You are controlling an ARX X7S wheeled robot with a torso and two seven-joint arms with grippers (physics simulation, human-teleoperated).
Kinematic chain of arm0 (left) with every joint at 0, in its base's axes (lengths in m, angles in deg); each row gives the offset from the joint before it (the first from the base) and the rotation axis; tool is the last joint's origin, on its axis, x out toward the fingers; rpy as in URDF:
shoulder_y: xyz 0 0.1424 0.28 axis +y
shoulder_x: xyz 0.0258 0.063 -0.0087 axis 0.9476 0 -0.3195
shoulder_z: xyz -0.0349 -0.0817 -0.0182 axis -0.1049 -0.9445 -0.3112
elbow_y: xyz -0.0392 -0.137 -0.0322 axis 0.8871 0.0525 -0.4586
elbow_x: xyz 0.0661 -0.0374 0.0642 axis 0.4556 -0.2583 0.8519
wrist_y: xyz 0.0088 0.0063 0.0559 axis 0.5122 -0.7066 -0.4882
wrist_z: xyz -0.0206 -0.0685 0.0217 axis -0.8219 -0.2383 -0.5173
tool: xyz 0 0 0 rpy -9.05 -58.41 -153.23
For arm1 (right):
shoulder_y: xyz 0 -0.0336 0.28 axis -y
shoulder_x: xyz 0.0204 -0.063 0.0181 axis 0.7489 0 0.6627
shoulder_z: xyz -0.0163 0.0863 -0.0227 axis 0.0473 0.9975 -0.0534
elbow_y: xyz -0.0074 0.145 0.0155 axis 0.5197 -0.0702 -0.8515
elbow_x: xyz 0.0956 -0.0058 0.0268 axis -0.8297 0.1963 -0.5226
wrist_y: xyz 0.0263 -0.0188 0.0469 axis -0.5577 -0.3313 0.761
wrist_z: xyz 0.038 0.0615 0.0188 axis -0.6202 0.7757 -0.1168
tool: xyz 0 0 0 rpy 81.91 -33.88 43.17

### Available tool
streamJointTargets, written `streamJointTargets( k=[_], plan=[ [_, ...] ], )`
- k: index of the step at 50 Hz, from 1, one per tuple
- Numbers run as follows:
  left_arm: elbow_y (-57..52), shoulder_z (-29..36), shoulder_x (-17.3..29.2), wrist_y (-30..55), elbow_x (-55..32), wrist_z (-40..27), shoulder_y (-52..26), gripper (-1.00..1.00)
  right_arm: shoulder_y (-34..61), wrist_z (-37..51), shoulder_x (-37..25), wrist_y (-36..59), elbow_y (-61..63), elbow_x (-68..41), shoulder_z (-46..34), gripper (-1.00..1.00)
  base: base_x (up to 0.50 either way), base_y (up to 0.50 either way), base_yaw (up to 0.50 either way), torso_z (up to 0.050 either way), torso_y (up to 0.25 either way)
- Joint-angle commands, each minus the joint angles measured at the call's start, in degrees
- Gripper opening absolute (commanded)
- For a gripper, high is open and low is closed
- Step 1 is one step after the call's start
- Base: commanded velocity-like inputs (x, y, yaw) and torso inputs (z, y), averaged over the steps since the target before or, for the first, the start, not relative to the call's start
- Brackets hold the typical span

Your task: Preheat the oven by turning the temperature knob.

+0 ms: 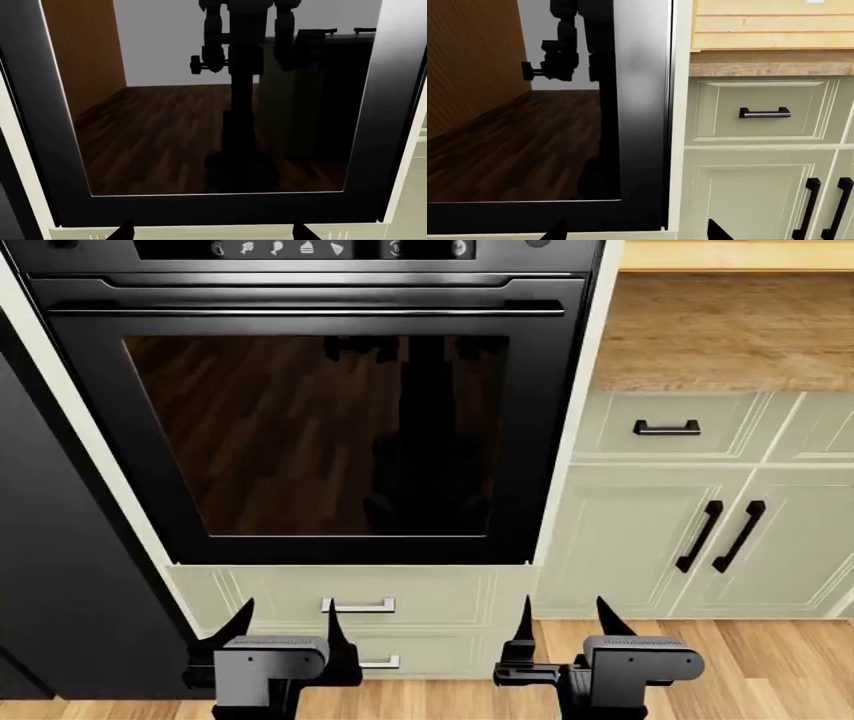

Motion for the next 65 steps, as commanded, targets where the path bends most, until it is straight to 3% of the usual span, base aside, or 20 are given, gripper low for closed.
streamJointTargets(
  k=[1, 19, 22, 27, 33, 34, 35, 38, 39, 41, 46, 51, 65],
  plan=[
    [-0.03, 0.96, 0.76, -0.07, -0.66, -1.00, 0.02, 1.00, 0.06, 0.92, -0.77, -0.07, 0.01, -0.81, -0.91, 1.00, 0.00, 0.00, 0.00, 0.050, 0.000],
    [-1.50, 0.93, 1.26, 0.47, -2.94, -2.88, -0.24, 1.00, -0.40, 2.30, -1.55, -0.77, 2.48, -2.62, -1.63, 1.00, 0.00, 0.00, 0.00, 0.049, 0.000],
    [-12.24, -1.22, 1.63, 2.37, -5.84, -4.18, 0.55, 1.00, -1.86, 3.49, -2.73, 3.47, 12.81, -1.75, -2.25, 1.00, 0.00, 0.00, 0.00, 0.000, 0.000],
    [-38.30, -4.21, 5.69, 14.34, -8.76, -7.12, 0.21, 1.00, -3.60, 5.92, -5.52, 19.05, 37.81, 0.97, -3.33, 1.00, 0.00, 0.00, 0.00, 0.000, 0.000],
    [-57.20, -8.21, 9.45, 30.05, -14.85, -10.27, -8.02, 1.00, 2.20, 8.47, -8.06, 39.90, 59.60, -0.41, -2.99, 1.00, 0.00, 0.00, 0.00, 0.000, 0.000],
    [-59.01, -8.83, 10.04, 32.25, -16.12, -10.74, -9.82, 1.00, 3.81, 13.31, -12.12, 39.62, 59.62, -4.57, -4.05, 1.00, 0.00, 0.00, 0.00, 0.000, 0.000],
    [-59.84, -8.94, 11.34, 33.09, -17.91, -12.07, -11.20, 1.00, 6.88, 21.91, -20.71, 38.25, 59.62, -13.17, -7.12, 1.00, 0.00, 0.00, 0.00, 0.000, 0.000],
    [-59.89, -6.30, 19.62, 31.07, -25.72, -21.39, -14.33, 1.00, 22.73, 47.69, -43.72, 28.22, 59.61, -34.27, -24.50, 1.00, 0.00, 0.00, 0.00, 0.000, 0.000],
    [-59.87, -5.50, 21.58, 30.37, -27.41, -23.68, -15.07, 1.00, 27.43, 56.28, -47.18, 25.51, 59.61, -36.67, -29.68, 1.00, 0.00, 0.00, 0.00, 0.000, 0.000],
    [-59.80, -4.56, 23.75, 29.40, -29.23, -26.29, -15.93, 1.00, 35.26, 63.96, -51.35, 21.95, 59.60, -39.24, -38.25, 1.00, 0.00, 0.00, 0.00, 0.000, 0.000],
    [-59.50, -3.17, 25.48, 28.06, -30.29, -28.09, -16.42, 1.00, 47.95, 71.39, -56.03, 16.68, 59.59, -41.45, -52.54, 1.00, 0.00, 0.00, 0.00, 0.000, 0.000],
    [-59.21, -1.86, 26.32, 27.11, -30.13, -28.66, -16.58, 1.00, 54.46, 74.80, -58.23, 13.79, 59.57, -41.79, -60.19, 1.00, 0.00, 0.00, 0.00, 0.000, 0.000],
    [-58.33, 0.92, 27.08, 25.81, -29.30, -29.22, -17.32, 1.00, 56.27, 76.58, -59.87, 10.68, 59.09, -40.07, -64.87, 1.00, 0.00, 0.00, 0.00, 0.000, 0.000]
  ],
)
